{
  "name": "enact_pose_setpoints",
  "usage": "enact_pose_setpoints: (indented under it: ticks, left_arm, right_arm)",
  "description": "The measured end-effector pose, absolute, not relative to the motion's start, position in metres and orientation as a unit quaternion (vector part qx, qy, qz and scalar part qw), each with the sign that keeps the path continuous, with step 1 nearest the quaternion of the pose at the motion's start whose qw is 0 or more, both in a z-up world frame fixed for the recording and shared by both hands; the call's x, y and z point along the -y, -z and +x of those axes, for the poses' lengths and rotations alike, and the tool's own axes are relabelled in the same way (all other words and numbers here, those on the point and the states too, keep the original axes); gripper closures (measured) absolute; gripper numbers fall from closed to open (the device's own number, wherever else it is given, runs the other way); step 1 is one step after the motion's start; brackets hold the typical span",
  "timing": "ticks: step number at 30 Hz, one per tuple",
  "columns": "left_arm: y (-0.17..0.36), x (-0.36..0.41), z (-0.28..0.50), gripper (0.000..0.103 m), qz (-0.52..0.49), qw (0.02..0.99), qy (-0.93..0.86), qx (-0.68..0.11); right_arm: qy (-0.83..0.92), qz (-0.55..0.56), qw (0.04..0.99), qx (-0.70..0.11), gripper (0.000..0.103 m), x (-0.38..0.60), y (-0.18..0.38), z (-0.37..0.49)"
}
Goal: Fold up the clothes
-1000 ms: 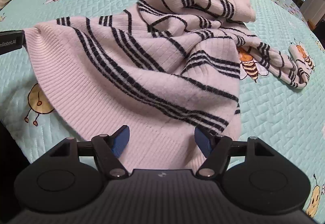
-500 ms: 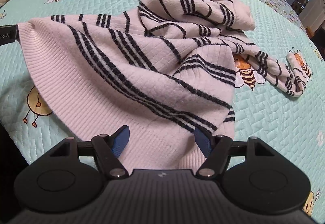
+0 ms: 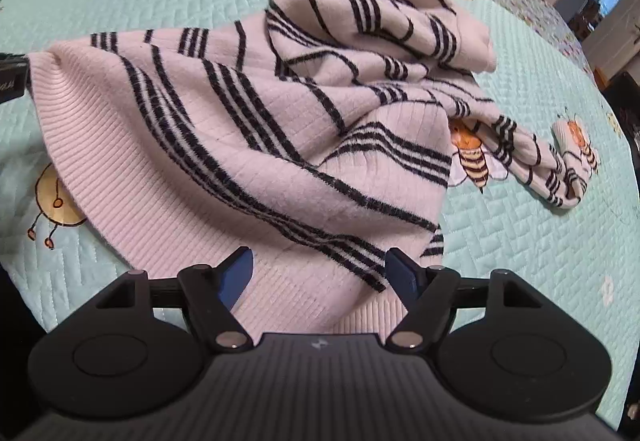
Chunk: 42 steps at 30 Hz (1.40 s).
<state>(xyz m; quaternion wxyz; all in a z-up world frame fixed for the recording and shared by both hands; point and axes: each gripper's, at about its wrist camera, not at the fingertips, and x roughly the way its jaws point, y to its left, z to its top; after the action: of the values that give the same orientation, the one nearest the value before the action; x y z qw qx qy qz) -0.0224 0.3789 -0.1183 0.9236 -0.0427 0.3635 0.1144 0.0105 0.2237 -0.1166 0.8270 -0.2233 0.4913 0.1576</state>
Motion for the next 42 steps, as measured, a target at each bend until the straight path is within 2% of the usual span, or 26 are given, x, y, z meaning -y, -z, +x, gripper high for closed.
enact_pose_setpoints:
  ticks: [5, 8, 13, 32, 35, 42]
  left_arm:
    - [0.131, -0.386, -0.019, 0.098, -0.044, 0.916, -0.122, -0.379]
    - [0.140, -0.391, -0.016, 0.098, -0.047, 0.910, -0.128, -0.392]
    - [0.149, -0.392, -0.010, 0.098, -0.038, 0.904, -0.132, -0.404]
    - [0.163, -0.375, 0.003, 0.098, -0.011, 0.886, -0.171, -0.432]
    - [0.163, -0.375, 0.006, 0.098, -0.012, 0.882, -0.174, -0.439]
    - [0.163, -0.376, 0.010, 0.098, -0.016, 0.875, -0.173, -0.451]
  right_arm:
    - [-0.173, -0.182, 0.809, -0.532, 0.024, -0.217, 0.143, 0.028]
    - [-0.184, -0.151, 0.805, -0.544, 0.012, -0.208, 0.157, 0.037]
    - [-0.207, -0.152, 0.795, -0.549, 0.007, -0.205, 0.159, 0.045]
    - [-0.236, -0.114, 0.796, -0.545, 0.006, -0.184, 0.148, 0.047]
    - [-0.228, -0.118, 0.795, -0.549, 0.000, -0.189, 0.151, 0.046]
    - [-0.201, -0.138, 0.795, -0.556, 0.000, -0.201, 0.155, 0.048]
